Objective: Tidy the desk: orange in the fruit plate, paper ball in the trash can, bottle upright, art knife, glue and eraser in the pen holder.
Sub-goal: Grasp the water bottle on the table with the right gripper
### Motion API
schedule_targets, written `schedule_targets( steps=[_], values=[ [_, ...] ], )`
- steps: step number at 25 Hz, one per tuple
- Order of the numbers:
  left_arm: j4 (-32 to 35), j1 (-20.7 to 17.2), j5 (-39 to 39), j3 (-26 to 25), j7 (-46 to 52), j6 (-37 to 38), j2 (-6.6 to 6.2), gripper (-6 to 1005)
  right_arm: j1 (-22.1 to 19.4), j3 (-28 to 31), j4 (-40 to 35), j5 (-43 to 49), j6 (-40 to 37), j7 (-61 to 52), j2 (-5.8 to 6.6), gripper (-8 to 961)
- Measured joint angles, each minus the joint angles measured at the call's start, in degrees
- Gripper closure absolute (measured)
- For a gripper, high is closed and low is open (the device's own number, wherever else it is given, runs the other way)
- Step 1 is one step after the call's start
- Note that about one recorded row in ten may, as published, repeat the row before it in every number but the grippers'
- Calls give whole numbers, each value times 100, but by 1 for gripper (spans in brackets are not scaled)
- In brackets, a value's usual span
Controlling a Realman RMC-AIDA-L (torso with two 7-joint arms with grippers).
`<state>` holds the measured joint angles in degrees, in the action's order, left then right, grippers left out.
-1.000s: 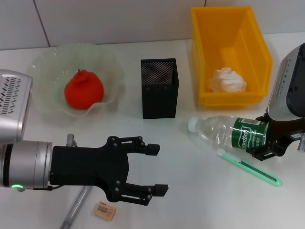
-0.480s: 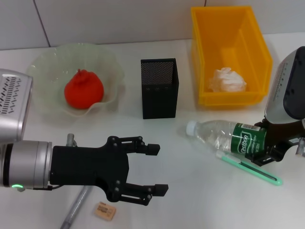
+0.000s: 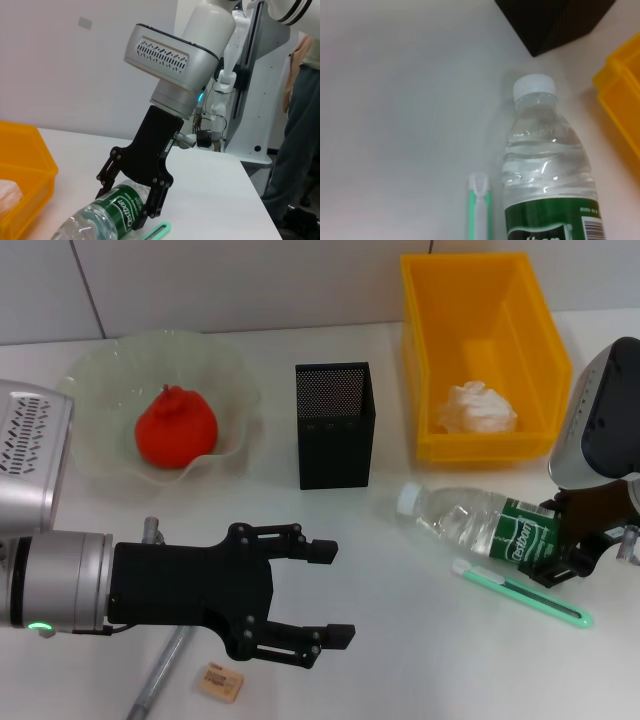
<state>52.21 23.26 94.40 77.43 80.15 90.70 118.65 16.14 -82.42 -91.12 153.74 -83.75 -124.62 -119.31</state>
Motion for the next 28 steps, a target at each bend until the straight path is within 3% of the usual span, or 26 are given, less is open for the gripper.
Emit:
schedule_targets(
  steps=[28],
  values=[
    [-1, -4, 0, 0, 0, 13, -9, 154, 65, -121, 54, 94, -27, -63, 2, 149]
  ],
)
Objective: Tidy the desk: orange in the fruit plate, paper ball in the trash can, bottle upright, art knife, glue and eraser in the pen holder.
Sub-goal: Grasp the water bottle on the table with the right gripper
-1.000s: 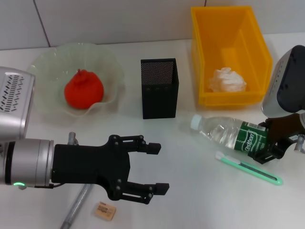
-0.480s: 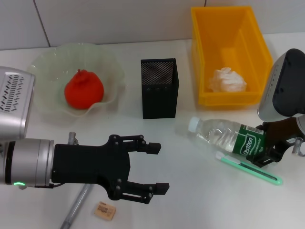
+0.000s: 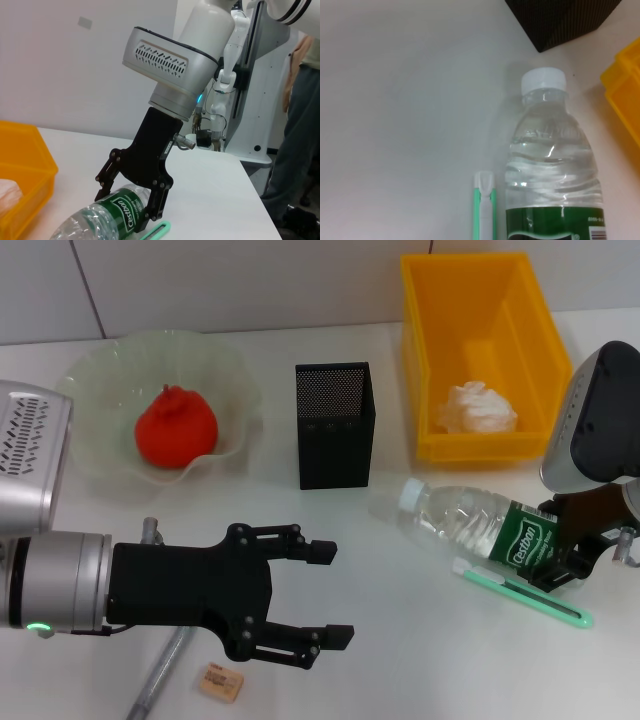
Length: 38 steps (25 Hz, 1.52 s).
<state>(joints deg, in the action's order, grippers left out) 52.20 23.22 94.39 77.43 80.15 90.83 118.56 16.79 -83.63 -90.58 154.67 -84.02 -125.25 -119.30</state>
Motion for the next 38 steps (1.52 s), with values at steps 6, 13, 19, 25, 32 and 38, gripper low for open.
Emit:
schedule_targets(
  steps=[6, 13, 19, 25, 32, 38],
  values=[
    [1, 3, 0, 0, 4, 5, 0, 153, 9, 11, 15, 4, 42, 0, 3, 129],
    [7, -1, 0, 0, 7, 1, 9, 153, 64, 7, 42, -9, 214, 0, 3, 130],
    [11, -25, -1, 0, 9, -22, 1, 154, 305, 2, 430, -6, 297, 0, 3, 131],
    [4, -25, -1, 0, 9, -21, 0, 154, 445, 12, 734, 1, 440, 0, 3, 132],
    [20, -26, -1, 0, 9, -21, 0, 154, 452, -17, 735, 9, 564, 1, 3, 133],
    [9, -15, 0, 0, 9, -22, 0, 154, 473, -20, 779, 10, 577, 1, 3, 134]
  ],
)
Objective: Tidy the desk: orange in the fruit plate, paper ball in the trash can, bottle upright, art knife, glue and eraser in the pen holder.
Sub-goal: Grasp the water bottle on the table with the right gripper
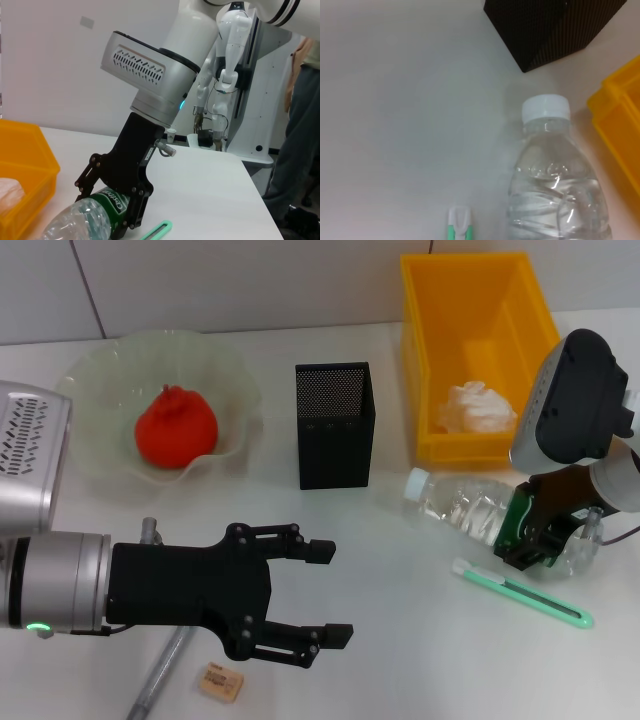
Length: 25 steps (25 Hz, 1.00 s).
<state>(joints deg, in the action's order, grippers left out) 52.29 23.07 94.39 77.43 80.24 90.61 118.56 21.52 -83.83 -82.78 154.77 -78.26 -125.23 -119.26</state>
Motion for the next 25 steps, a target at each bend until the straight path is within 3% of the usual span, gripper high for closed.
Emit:
schedule_targets(
  steps=[25],
  values=[
    [-3, -8, 0, -18, 0, 0, -8, 153, 80, -321, 141, 183, 37, 34, -9, 166]
  ],
)
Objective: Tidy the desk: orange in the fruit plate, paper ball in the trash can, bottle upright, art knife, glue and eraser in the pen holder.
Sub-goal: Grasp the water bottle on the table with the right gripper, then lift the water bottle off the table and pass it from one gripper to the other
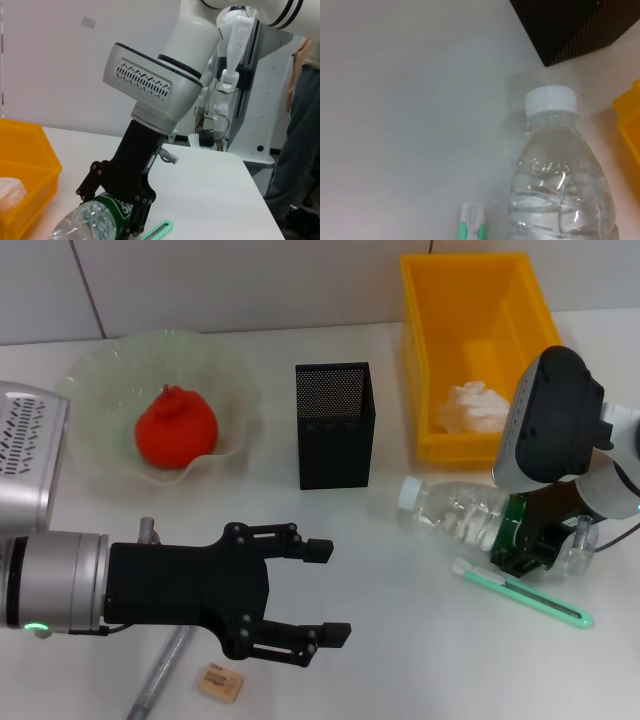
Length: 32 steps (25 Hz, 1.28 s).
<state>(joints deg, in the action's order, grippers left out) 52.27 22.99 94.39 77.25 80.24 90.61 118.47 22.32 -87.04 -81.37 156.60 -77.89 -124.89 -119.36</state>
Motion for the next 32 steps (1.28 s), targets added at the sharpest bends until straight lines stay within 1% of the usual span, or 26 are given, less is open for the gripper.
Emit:
schedule_targets(
  steps=[8, 14, 22, 24, 32],
  values=[
    [13, -5, 0, 10, 0, 1, 0, 153, -48, 39, -116, 15, -34, -24, -1, 170],
    [16, -4, 0, 19, 0, 5, 0, 153, -338, -2, -655, -14, -40, -29, -6, 174],
    [21, 0, 0, 18, 0, 18, 0, 154, -528, -8, -1013, -153, -172, -45, -11, 188],
    [19, 9, -1, 18, 0, 14, 2, 154, -632, -46, -1187, -175, -192, -47, -12, 191],
    [9, -12, -27, 15, 0, 3, 8, 154, -803, -158, -1526, -365, -260, -31, -23, 193]
  ],
)
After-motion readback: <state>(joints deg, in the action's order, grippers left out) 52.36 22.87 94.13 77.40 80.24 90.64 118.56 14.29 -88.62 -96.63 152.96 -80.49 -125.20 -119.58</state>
